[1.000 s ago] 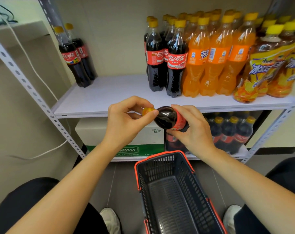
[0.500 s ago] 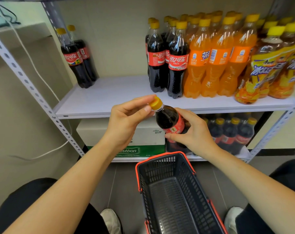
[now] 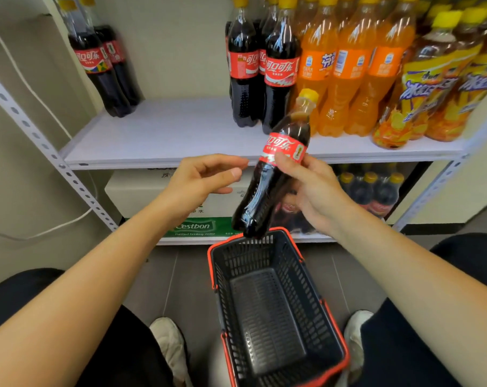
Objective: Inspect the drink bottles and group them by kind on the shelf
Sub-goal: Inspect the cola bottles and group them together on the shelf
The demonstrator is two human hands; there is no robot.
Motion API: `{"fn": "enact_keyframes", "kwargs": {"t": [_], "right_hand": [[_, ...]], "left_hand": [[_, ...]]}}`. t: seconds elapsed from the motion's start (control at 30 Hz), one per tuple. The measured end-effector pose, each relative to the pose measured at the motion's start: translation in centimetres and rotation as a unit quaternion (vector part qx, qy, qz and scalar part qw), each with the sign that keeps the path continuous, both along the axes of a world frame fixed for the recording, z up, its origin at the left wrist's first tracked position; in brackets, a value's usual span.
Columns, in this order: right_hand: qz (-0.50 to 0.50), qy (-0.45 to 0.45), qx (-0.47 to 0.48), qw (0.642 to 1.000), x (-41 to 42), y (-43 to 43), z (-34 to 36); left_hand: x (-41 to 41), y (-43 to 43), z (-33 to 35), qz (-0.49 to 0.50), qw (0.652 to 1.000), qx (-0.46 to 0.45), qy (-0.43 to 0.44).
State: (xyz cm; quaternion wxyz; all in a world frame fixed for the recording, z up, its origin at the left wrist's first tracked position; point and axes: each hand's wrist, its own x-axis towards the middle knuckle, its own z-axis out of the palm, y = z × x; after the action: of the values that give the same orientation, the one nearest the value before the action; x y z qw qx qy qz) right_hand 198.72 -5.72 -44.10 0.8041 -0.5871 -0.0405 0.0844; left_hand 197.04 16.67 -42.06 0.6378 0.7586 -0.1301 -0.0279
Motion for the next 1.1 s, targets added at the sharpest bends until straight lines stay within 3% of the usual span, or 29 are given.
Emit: {"fn": "enact_keyframes", "kwargs": {"t": [0.47, 0.67, 0.77, 0.97, 1.1], "right_hand": [[-0.071, 0.137, 0.197, 0.968, -0.3, -2.1, 1.6], [-0.084, 0.145, 0.245, 0.955, -0.7, -2.1, 1.9], [-0.087, 0.153, 0.255, 0.951, -0.7, -2.0, 2.1], [-0.074, 0.173, 0.255, 0.948, -0.9, -1.8, 2.4], [-0.074, 0.174, 0.263, 0.946, -0.8, -1.7, 2.4]], "left_hand": [[-1.0, -2.7, 0.1, -0.08, 0.991, -0.062, -0.088], [-1.8, -3.5, 0.8, -0.07, 0.966, 0.01, -0.248], [-2.0, -3.8, 0.6, -0.055, 0.957, 0.018, -0.286], [-1.6, -2.8, 1.3, -0.07, 0.963, -0.023, -0.258], [-1.3, -2.2, 1.2, -0.101, 0.974, -0.059, -0.194]]}}
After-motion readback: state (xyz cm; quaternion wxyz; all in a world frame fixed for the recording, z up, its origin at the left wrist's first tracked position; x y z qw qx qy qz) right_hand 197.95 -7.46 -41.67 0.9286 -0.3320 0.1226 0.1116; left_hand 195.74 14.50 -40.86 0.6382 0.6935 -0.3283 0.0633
